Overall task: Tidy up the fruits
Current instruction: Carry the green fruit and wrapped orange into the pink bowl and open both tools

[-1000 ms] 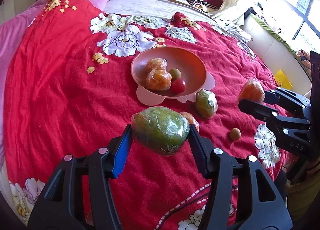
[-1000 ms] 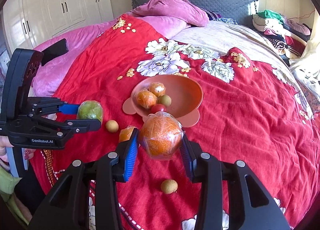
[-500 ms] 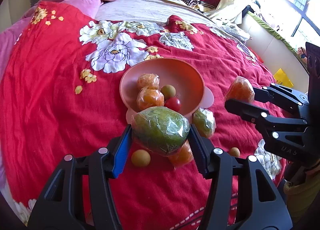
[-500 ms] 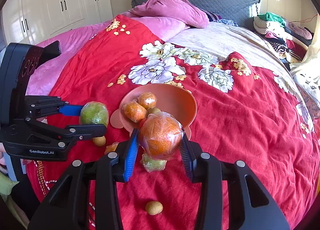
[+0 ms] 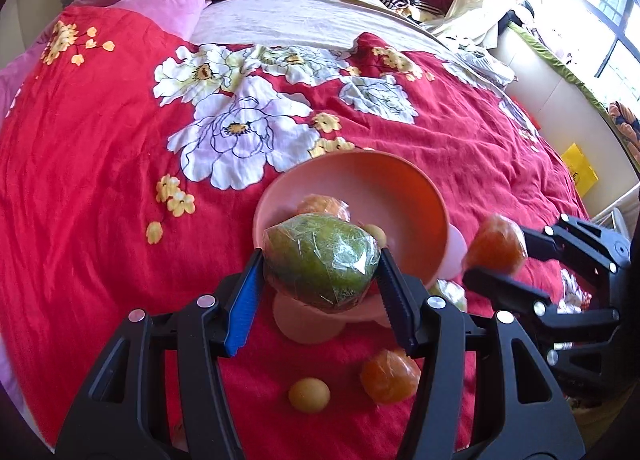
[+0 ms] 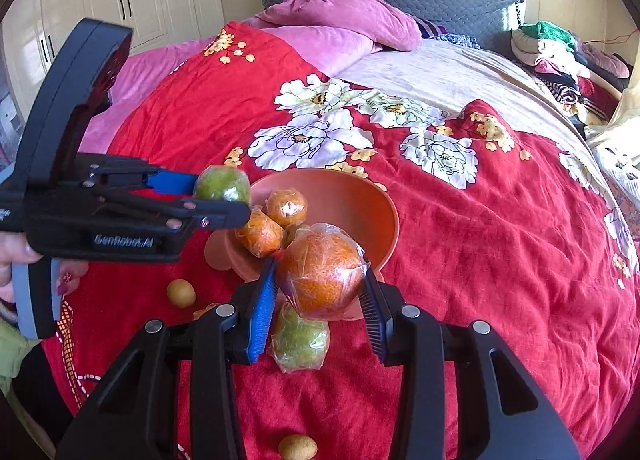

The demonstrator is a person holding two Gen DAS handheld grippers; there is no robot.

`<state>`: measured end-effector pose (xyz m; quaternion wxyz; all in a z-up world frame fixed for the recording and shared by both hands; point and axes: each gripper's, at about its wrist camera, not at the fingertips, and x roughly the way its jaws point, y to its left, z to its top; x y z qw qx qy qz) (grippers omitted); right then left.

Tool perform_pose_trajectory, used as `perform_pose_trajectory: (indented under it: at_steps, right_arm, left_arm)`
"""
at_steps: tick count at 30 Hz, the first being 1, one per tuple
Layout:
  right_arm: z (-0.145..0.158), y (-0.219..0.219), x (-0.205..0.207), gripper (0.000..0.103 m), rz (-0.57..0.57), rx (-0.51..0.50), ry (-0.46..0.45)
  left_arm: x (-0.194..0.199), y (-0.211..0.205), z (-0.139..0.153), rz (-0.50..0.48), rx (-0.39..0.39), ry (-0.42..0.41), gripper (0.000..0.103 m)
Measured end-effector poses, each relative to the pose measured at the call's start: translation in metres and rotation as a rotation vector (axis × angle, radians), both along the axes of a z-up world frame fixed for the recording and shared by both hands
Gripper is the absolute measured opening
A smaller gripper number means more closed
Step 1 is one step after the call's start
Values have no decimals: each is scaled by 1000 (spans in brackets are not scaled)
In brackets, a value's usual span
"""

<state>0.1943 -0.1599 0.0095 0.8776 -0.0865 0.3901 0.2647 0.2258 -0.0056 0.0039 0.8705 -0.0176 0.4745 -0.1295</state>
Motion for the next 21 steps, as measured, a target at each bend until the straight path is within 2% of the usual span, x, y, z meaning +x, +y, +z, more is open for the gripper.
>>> perform_pose_trajectory:
  at_steps: [8,21]
  right_arm:
    - [-10,7,7,38,4,0,12]
    - [-28,19,21,38,6,-62,19]
  left_arm:
    - [23,14,-16,31,7,18,48]
    - [32,4,-21,-1,2,6,48]
